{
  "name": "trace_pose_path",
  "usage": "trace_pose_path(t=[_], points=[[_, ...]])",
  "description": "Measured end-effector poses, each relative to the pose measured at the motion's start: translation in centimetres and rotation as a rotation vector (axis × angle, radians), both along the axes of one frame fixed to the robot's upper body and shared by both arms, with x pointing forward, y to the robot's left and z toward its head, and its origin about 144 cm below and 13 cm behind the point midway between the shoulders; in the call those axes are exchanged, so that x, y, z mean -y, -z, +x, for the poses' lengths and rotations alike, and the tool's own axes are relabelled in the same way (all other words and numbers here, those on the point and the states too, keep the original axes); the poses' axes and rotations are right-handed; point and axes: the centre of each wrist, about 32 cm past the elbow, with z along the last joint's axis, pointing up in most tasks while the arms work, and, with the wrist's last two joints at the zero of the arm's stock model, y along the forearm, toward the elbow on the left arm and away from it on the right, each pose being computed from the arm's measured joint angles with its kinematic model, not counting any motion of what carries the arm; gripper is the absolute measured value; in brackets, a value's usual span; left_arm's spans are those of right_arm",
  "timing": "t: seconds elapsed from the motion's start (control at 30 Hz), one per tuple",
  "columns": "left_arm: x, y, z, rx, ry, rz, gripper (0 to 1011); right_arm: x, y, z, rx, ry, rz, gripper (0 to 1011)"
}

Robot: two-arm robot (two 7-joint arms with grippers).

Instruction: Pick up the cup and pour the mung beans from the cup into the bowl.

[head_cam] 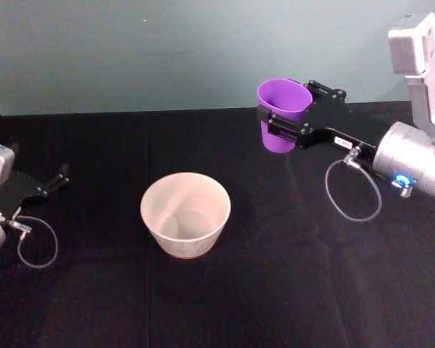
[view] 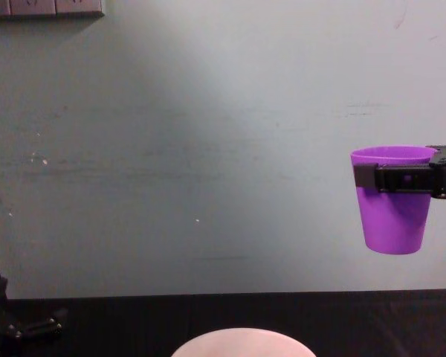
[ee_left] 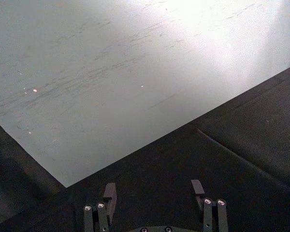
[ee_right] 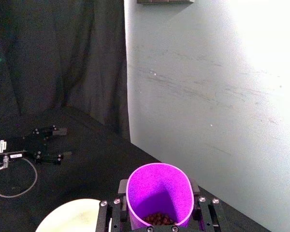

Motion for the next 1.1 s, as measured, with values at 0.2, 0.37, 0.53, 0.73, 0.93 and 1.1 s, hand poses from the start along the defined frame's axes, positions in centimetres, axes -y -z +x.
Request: trace_pose_path(t=[0.2, 0.37, 0.53, 0.73, 0.93, 1.1], points=[[0.0, 0.0, 0.0, 0.0, 0.0, 0.0, 1000, 0.0, 0.0, 0.0, 0.0, 0.0, 0.0, 722], [0.0, 0.0, 0.0, 0.0, 0.0, 0.0, 1000, 0.0, 0.0, 0.0, 0.0, 0.0, 0.0, 722], [0.0, 0.0, 0.0, 0.0, 0.0, 0.0, 1000, 0.0, 0.0, 0.0, 0.0, 0.0, 0.0, 722], [0.0, 0.0, 0.0, 0.0, 0.0, 0.0, 1000, 0.0, 0.0, 0.0, 0.0, 0.0, 0.0, 722], [0.0, 0.0, 0.0, 0.0, 0.0, 0.0, 1000, 0.0, 0.0, 0.0, 0.0, 0.0, 0.0, 722], [0.0, 0.0, 0.0, 0.0, 0.0, 0.0, 1000, 0.0, 0.0, 0.0, 0.0, 0.0, 0.0, 722]])
